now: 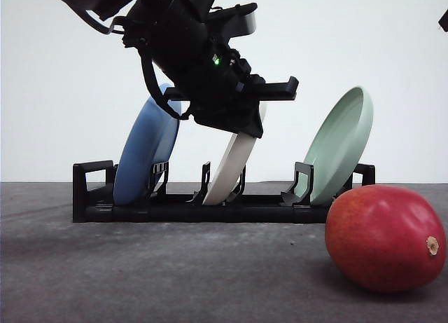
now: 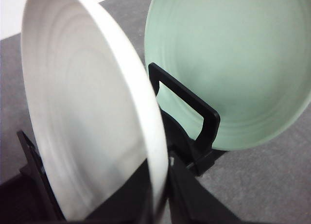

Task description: Place pomegranate in white plate

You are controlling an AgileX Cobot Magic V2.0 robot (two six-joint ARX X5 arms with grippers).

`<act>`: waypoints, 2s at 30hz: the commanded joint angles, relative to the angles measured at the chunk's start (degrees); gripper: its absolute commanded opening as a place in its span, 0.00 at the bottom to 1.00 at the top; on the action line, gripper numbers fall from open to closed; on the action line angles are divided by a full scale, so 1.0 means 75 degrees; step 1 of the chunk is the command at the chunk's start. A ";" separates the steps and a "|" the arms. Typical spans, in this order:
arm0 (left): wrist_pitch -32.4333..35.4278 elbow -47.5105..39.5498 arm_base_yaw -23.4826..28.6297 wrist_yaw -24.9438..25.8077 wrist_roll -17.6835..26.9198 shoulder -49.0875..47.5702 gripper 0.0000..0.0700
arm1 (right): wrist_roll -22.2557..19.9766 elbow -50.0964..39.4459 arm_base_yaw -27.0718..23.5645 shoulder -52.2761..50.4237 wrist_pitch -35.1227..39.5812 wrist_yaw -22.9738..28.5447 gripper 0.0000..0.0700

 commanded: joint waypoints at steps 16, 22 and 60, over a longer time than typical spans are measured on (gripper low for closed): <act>0.0068 0.0172 -0.0085 -0.0037 -0.0674 -0.0819 0.01 | -0.0028 0.0125 0.0035 0.0009 0.0079 -0.0003 0.60; -0.0034 0.0172 -0.0087 0.0045 -0.0964 -0.1529 0.01 | -0.0028 0.0125 0.0035 0.0009 0.0082 -0.0003 0.60; 0.1774 -0.4532 -0.0810 0.2205 -0.2299 -0.6533 0.01 | 0.0313 0.0125 0.0035 0.0009 0.0068 0.0014 0.60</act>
